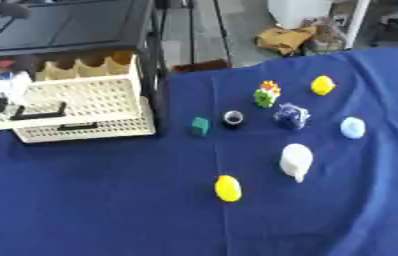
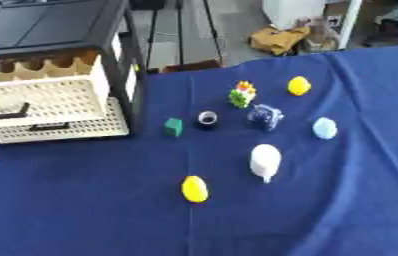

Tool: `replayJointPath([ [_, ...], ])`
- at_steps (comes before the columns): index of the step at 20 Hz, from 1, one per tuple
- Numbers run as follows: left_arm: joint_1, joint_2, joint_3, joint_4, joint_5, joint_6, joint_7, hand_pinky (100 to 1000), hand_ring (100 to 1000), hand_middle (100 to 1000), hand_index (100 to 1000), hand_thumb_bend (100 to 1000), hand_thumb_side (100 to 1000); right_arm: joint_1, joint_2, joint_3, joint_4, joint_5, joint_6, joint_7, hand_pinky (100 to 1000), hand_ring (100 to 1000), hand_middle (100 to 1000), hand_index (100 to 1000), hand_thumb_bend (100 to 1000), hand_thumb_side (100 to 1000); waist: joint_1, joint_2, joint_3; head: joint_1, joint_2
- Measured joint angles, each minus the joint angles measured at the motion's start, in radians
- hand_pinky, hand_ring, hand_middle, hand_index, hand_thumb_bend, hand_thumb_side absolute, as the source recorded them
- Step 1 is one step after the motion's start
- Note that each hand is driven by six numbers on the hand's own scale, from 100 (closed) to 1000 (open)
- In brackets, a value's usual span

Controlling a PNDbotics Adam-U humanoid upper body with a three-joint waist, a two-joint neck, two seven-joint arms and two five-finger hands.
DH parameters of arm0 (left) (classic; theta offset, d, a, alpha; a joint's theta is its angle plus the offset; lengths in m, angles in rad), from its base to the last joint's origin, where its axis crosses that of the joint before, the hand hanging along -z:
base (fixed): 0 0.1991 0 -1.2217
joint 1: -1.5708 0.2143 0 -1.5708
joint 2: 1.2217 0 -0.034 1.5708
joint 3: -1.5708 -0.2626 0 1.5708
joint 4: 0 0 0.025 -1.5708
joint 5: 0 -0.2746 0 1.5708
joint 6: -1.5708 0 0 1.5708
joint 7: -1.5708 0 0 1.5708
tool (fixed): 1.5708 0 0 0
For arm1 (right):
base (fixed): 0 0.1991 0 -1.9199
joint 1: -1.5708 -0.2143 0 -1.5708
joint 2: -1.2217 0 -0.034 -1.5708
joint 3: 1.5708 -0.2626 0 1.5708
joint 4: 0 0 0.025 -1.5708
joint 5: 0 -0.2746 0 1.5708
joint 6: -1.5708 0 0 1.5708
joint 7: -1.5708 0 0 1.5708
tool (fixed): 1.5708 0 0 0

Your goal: Pick up objects from table and place into drawer.

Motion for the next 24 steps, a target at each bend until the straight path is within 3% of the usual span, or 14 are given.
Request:
replayJointPath([
  [1, 0.004, -0.001, 0.012, 0.000, 0.028, -0.004, 0.052, 302, 345, 356, 948, 100, 898, 0.001, -0.015, 0.000, 0.000, 0.014, 0.007, 0.019, 702, 770, 580, 806, 100, 984, -0.002, 0.000, 0.002, -0.010, 0.000],
  [3, 0.016, -0.009, 0.028, 0.000, 0.084, -0.014, 0.145, 433, 571, 530, 964, 100, 919, 0.003, -0.048, 0.001, 0.000, 0.038, 0.022, 0.062, 701, 770, 567, 813, 137, 978, -0.007, 0.000, 0.003, -0.025, 0.001],
  [5, 0.030, -0.016, 0.039, 0.000, 0.137, -0.029, 0.223, 485, 641, 592, 969, 100, 921, 0.002, -0.088, 0.002, 0.000, 0.053, 0.032, 0.111, 697, 769, 557, 816, 164, 979, -0.012, 0.000, 0.005, -0.031, 0.004],
  [6, 0.037, -0.019, 0.043, 0.000, 0.160, -0.038, 0.259, 558, 730, 648, 971, 100, 927, 0.002, -0.109, 0.005, 0.000, 0.058, 0.037, 0.135, 695, 769, 539, 819, 212, 977, -0.013, 0.000, 0.007, -0.031, 0.005],
  [7, 0.043, -0.024, 0.046, 0.000, 0.184, -0.047, 0.293, 571, 744, 661, 971, 100, 933, 0.000, -0.133, 0.007, 0.000, 0.066, 0.040, 0.160, 695, 769, 540, 821, 196, 985, -0.015, -0.001, 0.008, -0.030, 0.009],
  [10, 0.059, -0.043, 0.050, 0.000, 0.239, -0.080, 0.372, 718, 846, 772, 982, 100, 951, -0.006, -0.200, 0.017, 0.000, 0.087, 0.040, 0.234, 701, 770, 520, 841, 253, 998, -0.019, -0.002, 0.011, -0.031, 0.017],
  [17, 0.093, -0.101, 0.050, 0.000, 0.351, -0.167, 0.517, 747, 854, 773, 988, 100, 957, 0.000, -0.344, 0.058, 0.000, 0.110, 0.011, 0.436, 706, 774, 530, 883, 308, 1000, -0.028, -0.008, 0.018, -0.041, 0.029],
  [24, 0.096, -0.180, 0.050, 0.000, 0.447, -0.239, 0.595, 743, 849, 765, 978, 100, 977, -0.009, -0.448, 0.112, 0.000, 0.118, -0.036, 0.633, 710, 784, 566, 900, 317, 998, -0.039, -0.009, 0.027, -0.059, 0.031],
])
